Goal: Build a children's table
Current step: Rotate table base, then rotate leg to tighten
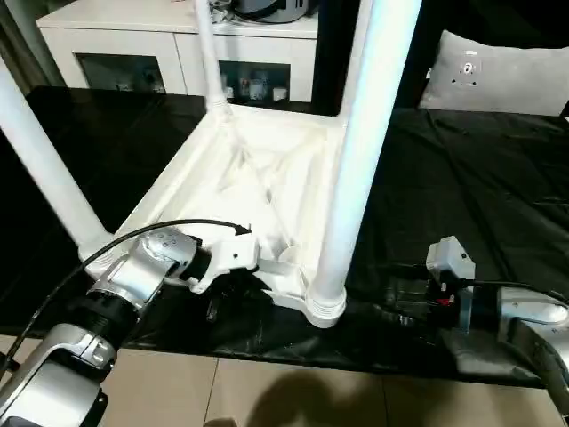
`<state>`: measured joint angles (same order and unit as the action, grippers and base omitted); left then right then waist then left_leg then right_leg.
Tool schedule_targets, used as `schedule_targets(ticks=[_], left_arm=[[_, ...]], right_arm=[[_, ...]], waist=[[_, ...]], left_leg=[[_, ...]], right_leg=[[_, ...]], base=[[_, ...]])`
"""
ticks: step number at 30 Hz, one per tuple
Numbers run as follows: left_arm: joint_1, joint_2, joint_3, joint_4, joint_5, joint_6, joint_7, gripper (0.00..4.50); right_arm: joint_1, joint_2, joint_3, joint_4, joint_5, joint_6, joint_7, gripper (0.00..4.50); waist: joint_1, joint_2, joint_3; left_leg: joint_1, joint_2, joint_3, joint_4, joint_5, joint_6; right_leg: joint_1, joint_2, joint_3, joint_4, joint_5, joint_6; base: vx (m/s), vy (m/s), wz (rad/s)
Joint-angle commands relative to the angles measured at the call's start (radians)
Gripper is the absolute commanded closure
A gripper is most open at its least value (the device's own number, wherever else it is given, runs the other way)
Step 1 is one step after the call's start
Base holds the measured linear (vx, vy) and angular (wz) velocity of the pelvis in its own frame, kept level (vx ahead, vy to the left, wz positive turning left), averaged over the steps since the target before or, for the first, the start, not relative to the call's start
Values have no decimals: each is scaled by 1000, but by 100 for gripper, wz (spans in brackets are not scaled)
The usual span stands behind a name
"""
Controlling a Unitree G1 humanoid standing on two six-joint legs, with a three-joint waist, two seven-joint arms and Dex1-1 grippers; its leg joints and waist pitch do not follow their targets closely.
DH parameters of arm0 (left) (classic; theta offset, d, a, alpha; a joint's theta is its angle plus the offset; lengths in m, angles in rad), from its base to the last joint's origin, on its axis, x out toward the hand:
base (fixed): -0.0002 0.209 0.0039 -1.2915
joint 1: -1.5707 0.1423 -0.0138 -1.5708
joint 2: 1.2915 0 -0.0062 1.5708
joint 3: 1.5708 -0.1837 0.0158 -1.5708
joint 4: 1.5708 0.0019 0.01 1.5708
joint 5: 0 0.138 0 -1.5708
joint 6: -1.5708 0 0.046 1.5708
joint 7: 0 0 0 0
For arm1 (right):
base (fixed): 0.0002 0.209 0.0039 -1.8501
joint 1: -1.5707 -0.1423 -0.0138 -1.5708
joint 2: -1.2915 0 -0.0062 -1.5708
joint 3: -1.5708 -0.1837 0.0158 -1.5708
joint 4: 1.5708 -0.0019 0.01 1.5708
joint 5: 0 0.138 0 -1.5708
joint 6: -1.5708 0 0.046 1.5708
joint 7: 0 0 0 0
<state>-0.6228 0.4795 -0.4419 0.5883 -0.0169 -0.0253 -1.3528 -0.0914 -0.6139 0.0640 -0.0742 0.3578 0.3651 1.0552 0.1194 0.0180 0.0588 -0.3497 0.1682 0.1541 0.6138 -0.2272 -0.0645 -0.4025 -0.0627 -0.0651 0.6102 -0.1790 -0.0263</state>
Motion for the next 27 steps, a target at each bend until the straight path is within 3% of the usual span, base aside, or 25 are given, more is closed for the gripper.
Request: schedule_targets(ticks=[1,3,6,11,18,23,27], left_arm=[[3,-9,37,-3,-37,34,-3,449],[10,-22,44,-19,-56,42,-4,449],[32,-48,46,-55,-72,57,5,450],[56,-69,31,-61,-41,22,37,450],[75,-75,31,-82,-20,21,63,450],[75,-68,38,-78,-17,24,63,450],[76,-68,43,-78,-23,34,58,450]], right_arm=[[-37,9,15,1,-9,-21,2,0],[-57,21,19,10,4,-18,14,0],[-98,37,42,37,24,-13,57,36],[-156,52,77,108,16,-14,107,74],[-241,77,115,225,8,-18,178,131],[-266,79,128,256,11,-16,203,173],[-268,77,132,262,16,-13,218,210]], waist=[[8,0,-63],[4,2,-63],[3,0,-63],[8,3,-67],[15,-3,-67],[20,-1,-71],[23,1,-69]], left_leg=[[-8,60,-18,-85,-134,37],[-7,60,-18,-84,-132,37],[-8,61,-17,-82,-121,44],[-9,60,-14,-76,-82,64],[-8,59,-12,-77,-81,68],[-10,59,-11,-75,-58,74],[-8,60,-10,-76,-82,68]], right_leg=[[61,-97,53,-77,-262,-201],[61,-97,53,-77,-265,-206],[62,-97,54,-75,-251,-215],[61,-95,52,-70,-220,-223],[58,-95,52,-74,-294,-192],[57,-93,51,-69,-253,-194],[55,-93,51,-73,-282,-186]], base=[[0,0,0],[0,0,0],[0,0,0],[0,0,0],[0,0,0],[0,0,0],[0,0,0]])
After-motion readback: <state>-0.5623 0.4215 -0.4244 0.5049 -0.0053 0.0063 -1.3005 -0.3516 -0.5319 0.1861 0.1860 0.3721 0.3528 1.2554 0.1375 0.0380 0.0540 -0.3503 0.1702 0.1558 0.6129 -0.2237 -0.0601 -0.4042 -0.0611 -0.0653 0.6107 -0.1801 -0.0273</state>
